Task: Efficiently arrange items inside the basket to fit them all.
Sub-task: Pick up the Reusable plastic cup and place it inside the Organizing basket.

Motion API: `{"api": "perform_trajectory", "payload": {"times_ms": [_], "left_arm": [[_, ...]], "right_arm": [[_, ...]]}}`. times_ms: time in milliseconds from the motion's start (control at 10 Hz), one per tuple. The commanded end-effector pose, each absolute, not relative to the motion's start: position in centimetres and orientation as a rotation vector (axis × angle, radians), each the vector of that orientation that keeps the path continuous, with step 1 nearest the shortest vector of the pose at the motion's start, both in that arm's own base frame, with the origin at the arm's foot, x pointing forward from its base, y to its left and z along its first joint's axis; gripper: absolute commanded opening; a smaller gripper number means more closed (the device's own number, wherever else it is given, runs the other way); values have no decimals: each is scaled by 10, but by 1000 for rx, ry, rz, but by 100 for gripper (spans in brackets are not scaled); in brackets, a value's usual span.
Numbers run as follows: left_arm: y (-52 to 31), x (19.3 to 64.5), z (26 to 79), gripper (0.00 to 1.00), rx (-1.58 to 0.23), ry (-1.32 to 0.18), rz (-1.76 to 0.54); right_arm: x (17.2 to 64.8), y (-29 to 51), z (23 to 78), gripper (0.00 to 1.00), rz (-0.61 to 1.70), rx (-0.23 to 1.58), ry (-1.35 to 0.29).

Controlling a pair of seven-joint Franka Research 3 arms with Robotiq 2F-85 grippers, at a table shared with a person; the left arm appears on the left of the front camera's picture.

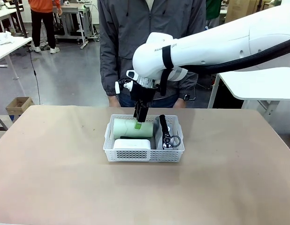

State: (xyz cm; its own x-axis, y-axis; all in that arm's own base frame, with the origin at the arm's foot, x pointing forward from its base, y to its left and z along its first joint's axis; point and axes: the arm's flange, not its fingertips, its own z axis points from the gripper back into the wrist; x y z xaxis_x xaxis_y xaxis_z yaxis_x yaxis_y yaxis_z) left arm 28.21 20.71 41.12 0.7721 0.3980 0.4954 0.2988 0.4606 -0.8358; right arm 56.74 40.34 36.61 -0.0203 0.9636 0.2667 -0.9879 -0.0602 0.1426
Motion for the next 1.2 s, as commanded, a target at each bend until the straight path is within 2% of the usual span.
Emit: {"api": "perform_trajectory", "payload": {"times_ms": [0,200,400,500,800,900,1100], "left_arm": [[209,279,412,100,-1122,-726,51],[209,279,412,100,-1122,-726,51],[209,279,412,100,-1122,-726,51],[209,279,412,100,-1122,-726,51],[209,279,412,100,-1122,-726,51],[209,279,412,100,-1122,-726,51],[209,279,412,100,-1122,-726,51]], "right_arm": [[557,367,407,100,1524,365,-82],[543,309,443,100,1321,464,-96],[526,231,461,100,978,627,-85],[516,190,459,100,805,709,-17],[452,75,434,100,234,1057,-41],[423,40,417,100,50,1192,-99],[387,-15,379,100,-170,1364,-226]]}}
